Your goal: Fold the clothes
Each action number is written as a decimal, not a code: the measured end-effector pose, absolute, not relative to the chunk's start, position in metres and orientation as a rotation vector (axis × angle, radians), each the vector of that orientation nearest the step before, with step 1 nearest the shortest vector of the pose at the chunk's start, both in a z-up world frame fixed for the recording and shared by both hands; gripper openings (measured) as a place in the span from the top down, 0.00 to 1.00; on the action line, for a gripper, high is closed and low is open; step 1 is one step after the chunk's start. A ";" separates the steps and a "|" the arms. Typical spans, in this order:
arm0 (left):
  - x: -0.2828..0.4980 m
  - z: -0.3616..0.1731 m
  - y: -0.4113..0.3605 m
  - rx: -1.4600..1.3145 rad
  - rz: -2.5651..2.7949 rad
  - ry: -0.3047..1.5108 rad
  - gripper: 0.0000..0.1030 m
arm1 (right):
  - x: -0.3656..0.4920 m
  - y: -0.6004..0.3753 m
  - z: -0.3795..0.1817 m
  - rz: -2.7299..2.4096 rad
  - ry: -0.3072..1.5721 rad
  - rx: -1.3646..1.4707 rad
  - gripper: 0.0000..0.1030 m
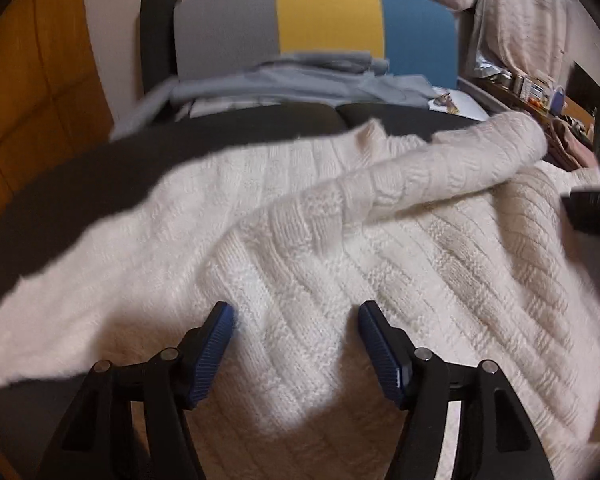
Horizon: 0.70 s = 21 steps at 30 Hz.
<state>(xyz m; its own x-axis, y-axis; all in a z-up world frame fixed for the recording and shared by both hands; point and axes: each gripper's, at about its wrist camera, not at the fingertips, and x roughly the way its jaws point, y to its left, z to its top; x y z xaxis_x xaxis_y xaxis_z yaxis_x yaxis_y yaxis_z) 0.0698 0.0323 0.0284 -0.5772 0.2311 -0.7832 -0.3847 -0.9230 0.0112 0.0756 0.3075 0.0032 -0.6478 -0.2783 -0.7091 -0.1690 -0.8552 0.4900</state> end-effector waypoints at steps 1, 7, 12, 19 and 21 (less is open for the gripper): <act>0.069 0.028 0.027 -1.221 2.498 0.219 0.32 | 0.082 0.311 0.010 -2.702 -0.824 1.261 0.95; 0.072 0.027 0.015 -1.224 2.494 0.236 0.32 | 0.144 0.374 0.030 -2.905 -0.976 1.176 0.96; 0.083 0.032 0.012 -1.252 2.484 0.200 0.35 | 0.159 0.401 0.019 -2.903 -1.076 1.229 0.96; 0.098 0.040 0.007 -1.292 2.468 0.149 0.36 | 0.156 0.347 0.013 -2.735 -0.795 1.276 0.66; 0.107 0.041 0.007 -1.288 2.464 0.143 0.36 | 0.151 0.326 0.010 -2.711 -0.673 1.322 0.66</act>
